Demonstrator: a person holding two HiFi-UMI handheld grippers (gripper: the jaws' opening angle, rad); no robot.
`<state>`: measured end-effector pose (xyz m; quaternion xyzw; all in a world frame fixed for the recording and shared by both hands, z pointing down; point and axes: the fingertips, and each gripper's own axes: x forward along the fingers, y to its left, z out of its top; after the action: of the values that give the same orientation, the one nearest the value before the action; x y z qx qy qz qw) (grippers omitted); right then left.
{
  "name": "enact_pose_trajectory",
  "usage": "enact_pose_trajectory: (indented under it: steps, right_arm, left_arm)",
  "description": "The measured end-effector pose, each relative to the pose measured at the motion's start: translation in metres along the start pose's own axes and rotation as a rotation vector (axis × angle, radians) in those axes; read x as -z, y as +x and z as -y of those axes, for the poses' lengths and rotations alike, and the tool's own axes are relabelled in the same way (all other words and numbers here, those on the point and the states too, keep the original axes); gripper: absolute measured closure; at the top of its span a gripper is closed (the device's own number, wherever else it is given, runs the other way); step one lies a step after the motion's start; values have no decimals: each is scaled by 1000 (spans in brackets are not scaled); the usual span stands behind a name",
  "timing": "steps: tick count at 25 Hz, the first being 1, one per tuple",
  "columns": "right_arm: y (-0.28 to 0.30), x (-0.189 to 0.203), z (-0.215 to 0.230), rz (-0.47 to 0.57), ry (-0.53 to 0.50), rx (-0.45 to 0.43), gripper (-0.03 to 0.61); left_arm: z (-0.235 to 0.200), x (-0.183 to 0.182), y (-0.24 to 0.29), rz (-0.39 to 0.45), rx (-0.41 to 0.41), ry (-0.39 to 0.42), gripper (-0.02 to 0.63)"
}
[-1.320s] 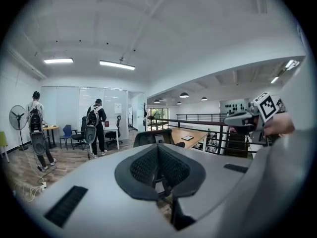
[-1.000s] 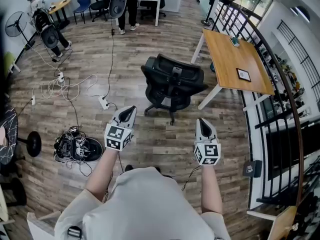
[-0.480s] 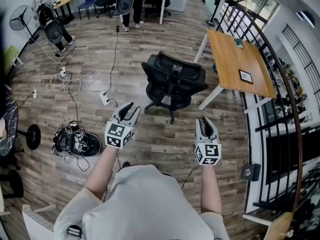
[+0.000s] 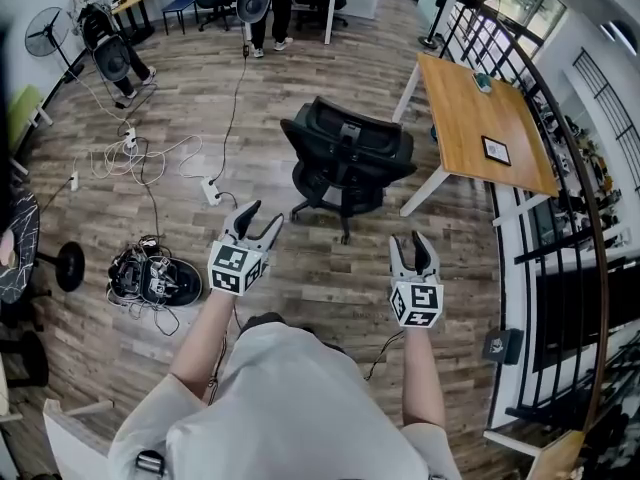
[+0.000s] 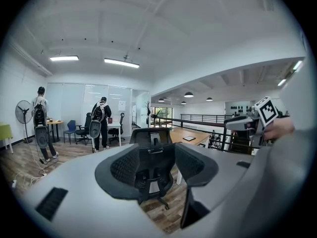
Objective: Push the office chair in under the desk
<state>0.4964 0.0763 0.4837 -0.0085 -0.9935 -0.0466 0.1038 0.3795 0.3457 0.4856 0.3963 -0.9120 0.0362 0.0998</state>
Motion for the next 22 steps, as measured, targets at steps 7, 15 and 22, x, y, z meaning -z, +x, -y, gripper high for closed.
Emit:
enact_pose_trajectory:
  steps: [7,15,22]
  right_arm:
    - [13,5,5,-21,-10,-2,385]
    - [53,15,16,-66,-1,19,385]
    - [114,6,24,-95,-15,41,385]
  left_arm:
    - [-7,2,12,-20,-17,-14,391]
    - [-34,9,48,-38,-5,-26,391]
    - [-76,5,101,-49,26,-19,391]
